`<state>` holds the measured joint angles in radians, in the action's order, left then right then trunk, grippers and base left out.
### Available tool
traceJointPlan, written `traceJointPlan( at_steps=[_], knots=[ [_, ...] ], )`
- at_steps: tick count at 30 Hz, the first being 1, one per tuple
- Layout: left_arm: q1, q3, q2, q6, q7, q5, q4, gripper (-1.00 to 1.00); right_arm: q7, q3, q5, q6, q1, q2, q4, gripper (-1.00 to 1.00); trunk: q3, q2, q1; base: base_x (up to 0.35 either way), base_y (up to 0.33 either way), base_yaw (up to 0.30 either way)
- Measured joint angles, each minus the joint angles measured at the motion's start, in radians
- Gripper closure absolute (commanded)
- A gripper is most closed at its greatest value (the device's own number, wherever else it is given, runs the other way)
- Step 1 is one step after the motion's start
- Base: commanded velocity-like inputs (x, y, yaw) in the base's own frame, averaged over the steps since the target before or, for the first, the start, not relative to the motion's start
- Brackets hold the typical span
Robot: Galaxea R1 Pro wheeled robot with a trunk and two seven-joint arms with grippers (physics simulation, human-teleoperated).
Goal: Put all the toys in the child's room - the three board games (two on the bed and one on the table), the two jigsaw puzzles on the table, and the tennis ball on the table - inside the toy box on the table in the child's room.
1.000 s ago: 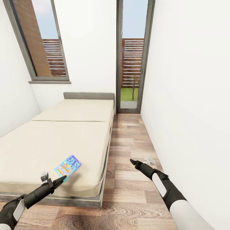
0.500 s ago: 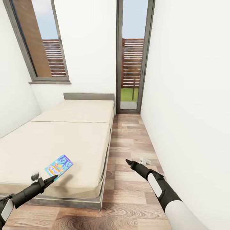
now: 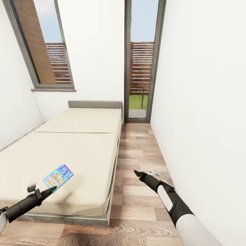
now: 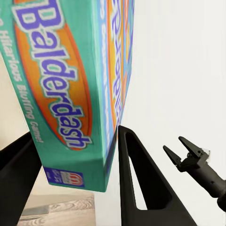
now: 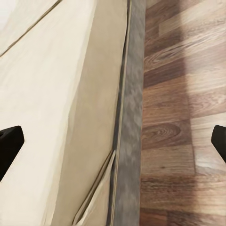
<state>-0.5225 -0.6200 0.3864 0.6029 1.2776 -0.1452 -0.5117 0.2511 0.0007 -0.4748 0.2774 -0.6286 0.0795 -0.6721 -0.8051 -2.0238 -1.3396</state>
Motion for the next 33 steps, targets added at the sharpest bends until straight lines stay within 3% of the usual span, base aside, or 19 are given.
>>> traceJointPlan(
  at_steps=[9,17,23,27,33],
  knots=[
    [0.0,0.0,0.007,0.025,0.002,0.0,-0.023,1.0,-0.006,0.002,0.001,0.0,0.0,0.001,0.0,-1.0,0.028,0.063,0.035,0.0,0.0,0.0],
    [0.0,0.009,0.013,0.115,0.002,0.005,-0.115,1.0,-0.008,0.003,0.002,0.0,0.0,0.002,0.0,-1.0,0.053,0.119,0.065,0.0,0.0,0.0],
    [0.0,0.033,0.067,0.141,0.024,0.006,-0.136,1.0,-0.008,0.004,0.003,0.0,0.0,0.002,-0.003,-1.0,0.072,0.161,0.088,0.0,0.0,0.0],
    [0.0,0.056,0.101,0.147,0.075,0.006,-0.139,1.0,-0.008,0.005,0.007,0.001,0.0,0.002,-0.004,-1.0,0.072,0.161,0.088,0.0,0.0,0.0],
    [0.0,0.064,0.117,0.147,0.124,0.009,-0.139,1.0,-0.008,0.005,0.01,0.001,0.0,0.003,-0.005,-1.0,0.072,0.161,0.088,0.0,0.0,0.0]
  ],
)
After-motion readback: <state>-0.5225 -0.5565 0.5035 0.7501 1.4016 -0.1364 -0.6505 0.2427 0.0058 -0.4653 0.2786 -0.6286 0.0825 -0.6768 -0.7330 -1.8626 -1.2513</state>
